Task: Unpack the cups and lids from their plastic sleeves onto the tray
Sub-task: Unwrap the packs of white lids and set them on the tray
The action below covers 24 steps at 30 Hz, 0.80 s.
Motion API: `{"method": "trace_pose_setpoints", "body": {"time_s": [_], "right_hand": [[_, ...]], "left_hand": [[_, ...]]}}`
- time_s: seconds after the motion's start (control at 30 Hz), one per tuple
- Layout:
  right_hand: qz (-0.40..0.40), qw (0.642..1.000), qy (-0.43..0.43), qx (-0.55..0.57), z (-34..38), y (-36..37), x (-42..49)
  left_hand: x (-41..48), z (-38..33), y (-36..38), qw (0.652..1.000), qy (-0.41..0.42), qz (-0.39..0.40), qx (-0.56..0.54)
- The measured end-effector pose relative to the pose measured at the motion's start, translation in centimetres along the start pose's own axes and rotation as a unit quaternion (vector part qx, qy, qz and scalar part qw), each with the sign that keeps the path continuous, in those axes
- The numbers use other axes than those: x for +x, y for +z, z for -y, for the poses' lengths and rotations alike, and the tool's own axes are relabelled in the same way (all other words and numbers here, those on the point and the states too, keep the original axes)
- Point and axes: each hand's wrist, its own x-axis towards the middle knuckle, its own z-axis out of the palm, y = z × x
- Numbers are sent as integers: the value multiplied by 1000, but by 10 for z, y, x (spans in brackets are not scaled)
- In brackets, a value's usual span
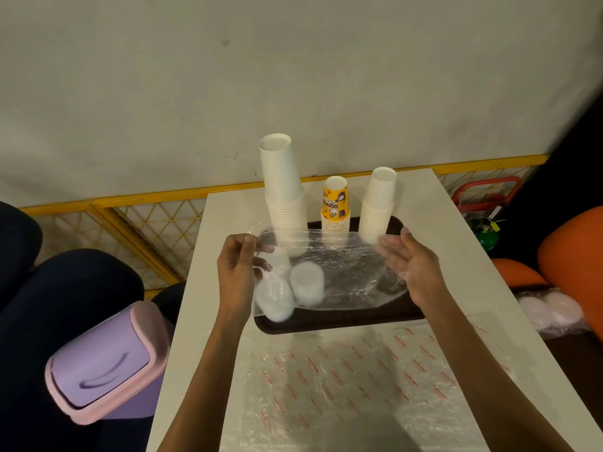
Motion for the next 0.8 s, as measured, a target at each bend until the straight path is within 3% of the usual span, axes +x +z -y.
{"method": "trace_pose_setpoints", "body": {"time_s": [0.13, 0.3, 0.47, 0.67, 0.8], "right_hand": [[101, 994, 40, 3, 4, 1, -8], [132, 976, 105, -140, -16, -1, -15], [180, 972, 85, -123, -24, -2, -25], [85, 989, 41, -114, -29, 4, -34], [-6, 992, 1, -129, -42, 16, -46]], "left_hand": [[2, 7, 1, 995, -74, -53, -37], [6, 11, -5, 969, -193, -105, -114], [8, 26, -14, 946, -269, -136, -118], [-2, 33, -32, 924, -358, -40, -132], [-10, 37, -41, 922, -363, -18, -137]]}}
